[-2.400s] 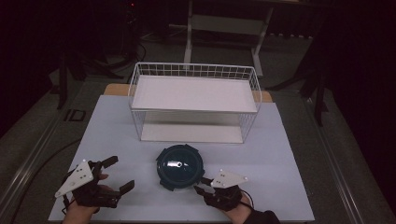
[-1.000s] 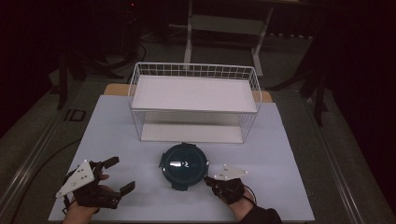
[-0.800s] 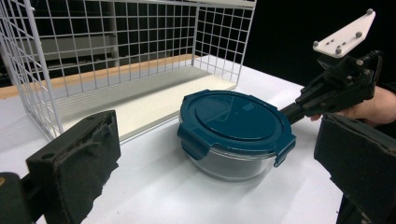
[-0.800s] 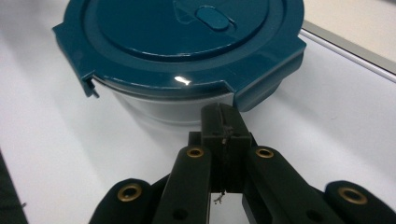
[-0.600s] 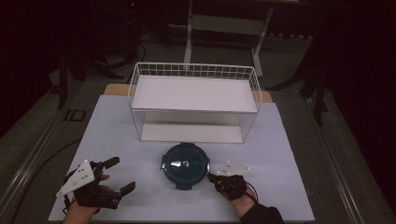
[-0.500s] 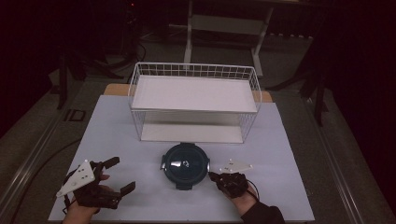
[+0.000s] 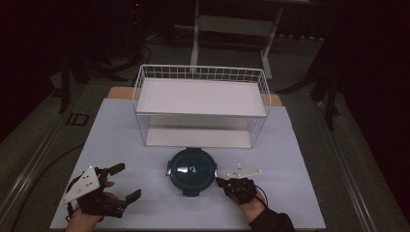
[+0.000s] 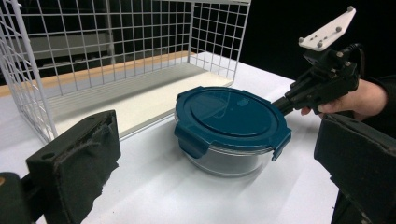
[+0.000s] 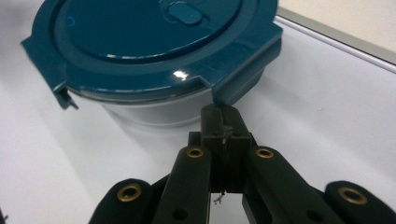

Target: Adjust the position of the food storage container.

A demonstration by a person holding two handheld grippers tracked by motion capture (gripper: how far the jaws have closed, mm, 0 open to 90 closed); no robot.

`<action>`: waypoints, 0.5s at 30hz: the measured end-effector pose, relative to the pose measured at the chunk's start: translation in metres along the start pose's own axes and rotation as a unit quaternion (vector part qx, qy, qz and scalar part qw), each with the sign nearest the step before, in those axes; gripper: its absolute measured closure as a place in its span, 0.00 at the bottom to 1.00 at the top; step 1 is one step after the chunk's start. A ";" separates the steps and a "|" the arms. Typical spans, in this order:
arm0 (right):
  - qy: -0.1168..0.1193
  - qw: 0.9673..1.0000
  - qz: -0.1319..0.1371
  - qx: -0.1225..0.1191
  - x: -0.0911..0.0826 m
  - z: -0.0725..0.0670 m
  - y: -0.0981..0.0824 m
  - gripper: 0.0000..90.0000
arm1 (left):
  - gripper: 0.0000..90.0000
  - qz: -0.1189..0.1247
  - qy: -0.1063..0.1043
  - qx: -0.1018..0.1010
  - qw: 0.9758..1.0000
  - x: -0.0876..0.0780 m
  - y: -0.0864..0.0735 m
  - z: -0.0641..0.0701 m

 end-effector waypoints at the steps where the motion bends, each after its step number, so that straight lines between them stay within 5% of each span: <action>1: 0.000 1.000 0.000 0.003 0.000 0.002 0.001 1.00 | 0.01 0.000 0.000 0.000 1.000 0.000 0.000 0.000; 9: 0.002 1.000 0.001 0.011 0.003 0.006 0.002 1.00 | 0.01 -0.003 -0.003 0.003 1.000 0.001 0.000 0.001; 15: 0.004 1.000 0.015 -0.007 -0.010 0.002 0.000 0.91 | 0.01 0.005 -0.021 -0.007 1.000 0.002 0.000 0.002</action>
Point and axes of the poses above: each handheld gripper's, and its own axes: x roughly forward along the jaws, y roughly out of its top, z roughly to its right, the point moved 2 cm from there along x, roughly forward along the jaws, and after that the axes turned 10 degrees about -z, right-handed, at the moved point
